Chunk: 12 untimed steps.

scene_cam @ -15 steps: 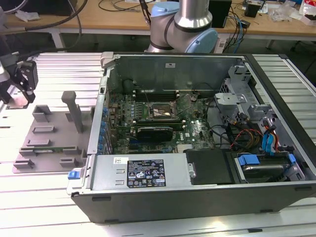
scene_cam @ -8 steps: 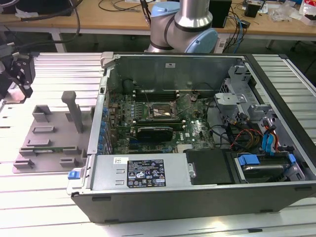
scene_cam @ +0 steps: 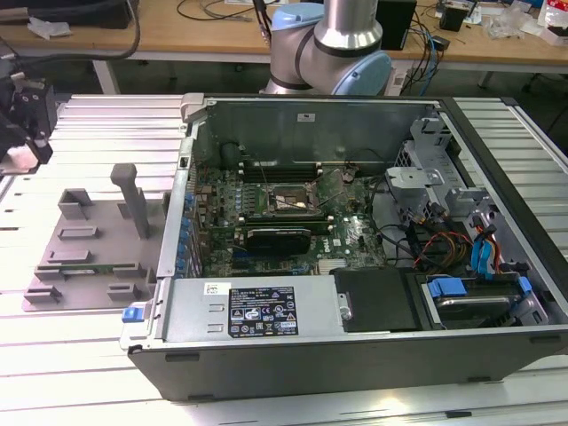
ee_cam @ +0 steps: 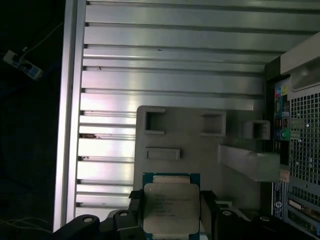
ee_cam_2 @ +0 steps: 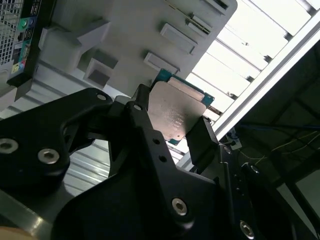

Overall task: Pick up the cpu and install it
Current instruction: 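Pick up the cpu and move it towards the insertion slot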

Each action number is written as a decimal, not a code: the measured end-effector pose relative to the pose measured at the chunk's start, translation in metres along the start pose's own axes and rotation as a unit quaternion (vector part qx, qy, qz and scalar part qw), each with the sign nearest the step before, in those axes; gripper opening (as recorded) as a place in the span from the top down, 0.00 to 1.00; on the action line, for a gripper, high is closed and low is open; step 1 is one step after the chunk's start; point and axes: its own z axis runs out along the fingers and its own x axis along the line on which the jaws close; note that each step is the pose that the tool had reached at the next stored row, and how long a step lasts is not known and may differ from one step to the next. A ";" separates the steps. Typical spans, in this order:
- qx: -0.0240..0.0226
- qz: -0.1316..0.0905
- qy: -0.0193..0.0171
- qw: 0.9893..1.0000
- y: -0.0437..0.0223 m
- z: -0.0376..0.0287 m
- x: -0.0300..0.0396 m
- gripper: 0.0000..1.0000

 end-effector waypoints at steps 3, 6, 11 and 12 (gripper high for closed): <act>0.000 0.000 -0.001 1.000 0.0012 -0.0189 0.0000 0.45; 0.000 0.000 -0.002 1.000 0.0021 -0.0323 0.0000 0.45; 0.000 0.000 -0.002 1.000 0.0022 -0.0346 0.0000 0.45; 0.000 0.000 -0.002 1.000 0.0022 -0.0348 0.0000 0.45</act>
